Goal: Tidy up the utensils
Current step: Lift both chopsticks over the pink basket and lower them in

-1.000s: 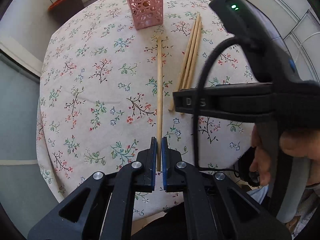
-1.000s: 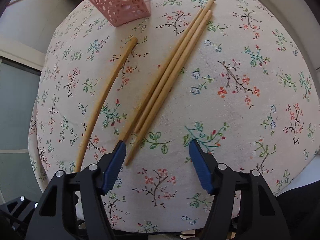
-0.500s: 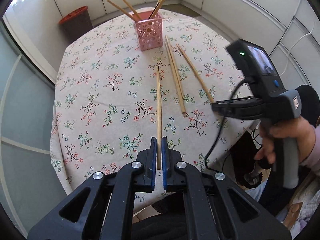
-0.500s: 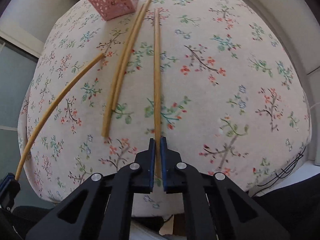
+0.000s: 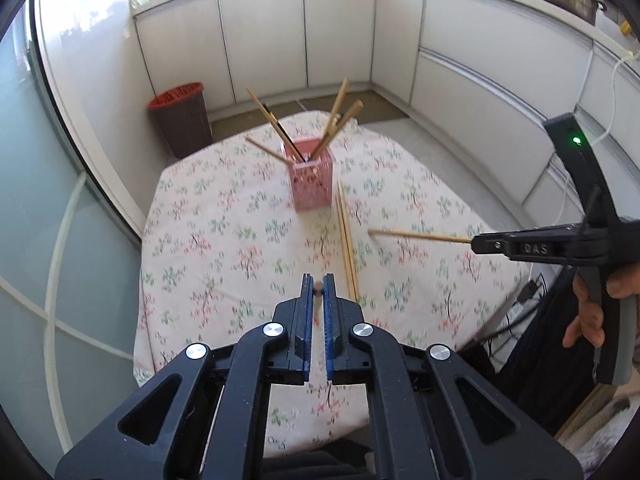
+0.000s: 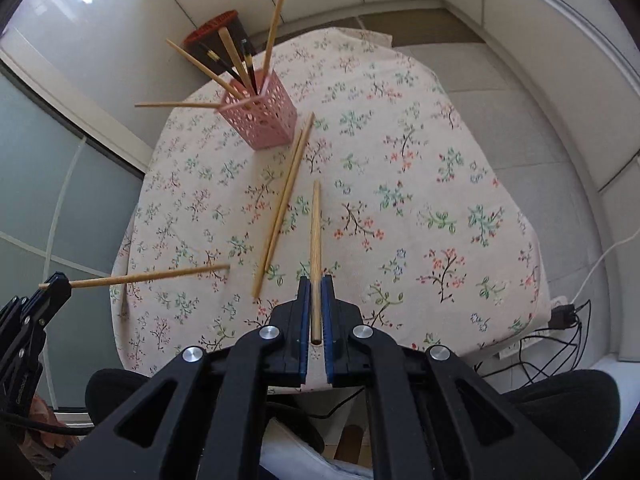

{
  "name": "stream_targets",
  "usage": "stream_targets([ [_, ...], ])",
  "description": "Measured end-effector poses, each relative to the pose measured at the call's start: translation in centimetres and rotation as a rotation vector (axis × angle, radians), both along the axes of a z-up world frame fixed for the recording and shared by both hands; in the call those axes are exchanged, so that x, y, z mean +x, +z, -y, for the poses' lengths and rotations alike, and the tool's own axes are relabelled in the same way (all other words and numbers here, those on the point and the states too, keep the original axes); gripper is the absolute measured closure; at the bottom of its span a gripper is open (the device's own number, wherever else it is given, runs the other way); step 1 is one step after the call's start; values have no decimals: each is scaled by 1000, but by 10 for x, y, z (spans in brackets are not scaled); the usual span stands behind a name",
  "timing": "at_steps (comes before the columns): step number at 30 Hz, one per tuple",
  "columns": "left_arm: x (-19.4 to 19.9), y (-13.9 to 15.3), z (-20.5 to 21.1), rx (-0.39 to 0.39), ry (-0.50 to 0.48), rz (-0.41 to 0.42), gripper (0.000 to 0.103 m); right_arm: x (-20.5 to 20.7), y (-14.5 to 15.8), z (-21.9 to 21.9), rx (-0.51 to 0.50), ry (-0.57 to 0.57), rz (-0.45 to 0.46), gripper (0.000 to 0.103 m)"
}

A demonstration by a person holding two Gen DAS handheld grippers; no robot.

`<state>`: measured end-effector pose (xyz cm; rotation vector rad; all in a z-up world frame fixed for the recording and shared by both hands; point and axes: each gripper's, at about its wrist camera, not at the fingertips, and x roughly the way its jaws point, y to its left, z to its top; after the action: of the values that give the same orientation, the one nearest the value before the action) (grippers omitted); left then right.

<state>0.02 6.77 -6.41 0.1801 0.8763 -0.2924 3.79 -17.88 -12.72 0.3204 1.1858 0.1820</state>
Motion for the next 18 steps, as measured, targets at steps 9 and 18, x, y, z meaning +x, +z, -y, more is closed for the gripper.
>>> stream_targets([
  [9, 24, 33, 1, -76, 31, 72, 99, 24, 43, 8, -34, 37, 137, 97],
  [18, 59, 87, 9, -149, 32, 164, 99, 42, 119, 9, 3, 84, 305, 97],
])
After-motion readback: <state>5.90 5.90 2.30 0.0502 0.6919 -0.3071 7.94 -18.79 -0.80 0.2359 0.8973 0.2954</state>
